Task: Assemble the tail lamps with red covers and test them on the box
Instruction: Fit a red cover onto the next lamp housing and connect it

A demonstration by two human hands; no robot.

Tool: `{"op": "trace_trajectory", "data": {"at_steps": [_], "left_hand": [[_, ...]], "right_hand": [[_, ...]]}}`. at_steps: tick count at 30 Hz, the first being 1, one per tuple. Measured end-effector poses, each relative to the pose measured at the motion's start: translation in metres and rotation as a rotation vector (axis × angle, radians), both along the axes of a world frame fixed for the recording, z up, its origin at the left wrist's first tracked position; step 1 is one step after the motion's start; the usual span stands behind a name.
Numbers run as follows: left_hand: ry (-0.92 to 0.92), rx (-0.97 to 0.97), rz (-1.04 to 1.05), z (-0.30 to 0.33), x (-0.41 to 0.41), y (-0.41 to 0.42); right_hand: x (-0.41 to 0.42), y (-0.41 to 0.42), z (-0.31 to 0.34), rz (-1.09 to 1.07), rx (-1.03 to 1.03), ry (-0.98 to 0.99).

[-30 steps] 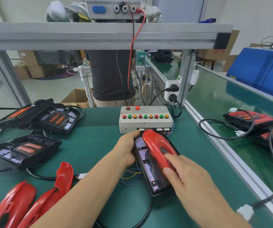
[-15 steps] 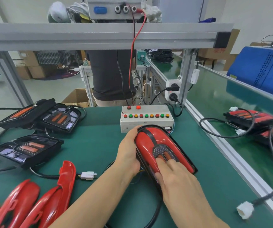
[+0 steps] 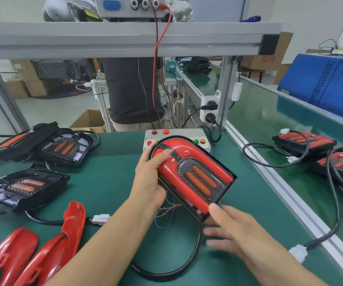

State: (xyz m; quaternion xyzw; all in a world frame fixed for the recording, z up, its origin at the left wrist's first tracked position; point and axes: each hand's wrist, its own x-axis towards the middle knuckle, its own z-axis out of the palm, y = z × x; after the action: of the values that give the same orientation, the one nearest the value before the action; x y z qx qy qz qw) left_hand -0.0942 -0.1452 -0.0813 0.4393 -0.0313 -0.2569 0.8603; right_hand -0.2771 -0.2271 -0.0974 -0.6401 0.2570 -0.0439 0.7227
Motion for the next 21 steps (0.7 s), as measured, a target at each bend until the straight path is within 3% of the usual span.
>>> {"op": "trace_trajectory", "data": {"at_steps": [2, 7, 21], "left_hand": [[0.002, -0.015, -0.04, 0.0, -0.009, -0.005], [-0.019, -0.043, -0.044, 0.003, -0.015, -0.004], [-0.124, 0.184, -0.186, -0.001, -0.009, 0.008]], "right_hand": [[0.008, -0.001, -0.003, 0.04, 0.177, -0.063], [0.012, -0.01, -0.007, 0.006, 0.398, -0.139], [0.008, -0.008, -0.016, 0.024, 0.223, -0.125]]}}
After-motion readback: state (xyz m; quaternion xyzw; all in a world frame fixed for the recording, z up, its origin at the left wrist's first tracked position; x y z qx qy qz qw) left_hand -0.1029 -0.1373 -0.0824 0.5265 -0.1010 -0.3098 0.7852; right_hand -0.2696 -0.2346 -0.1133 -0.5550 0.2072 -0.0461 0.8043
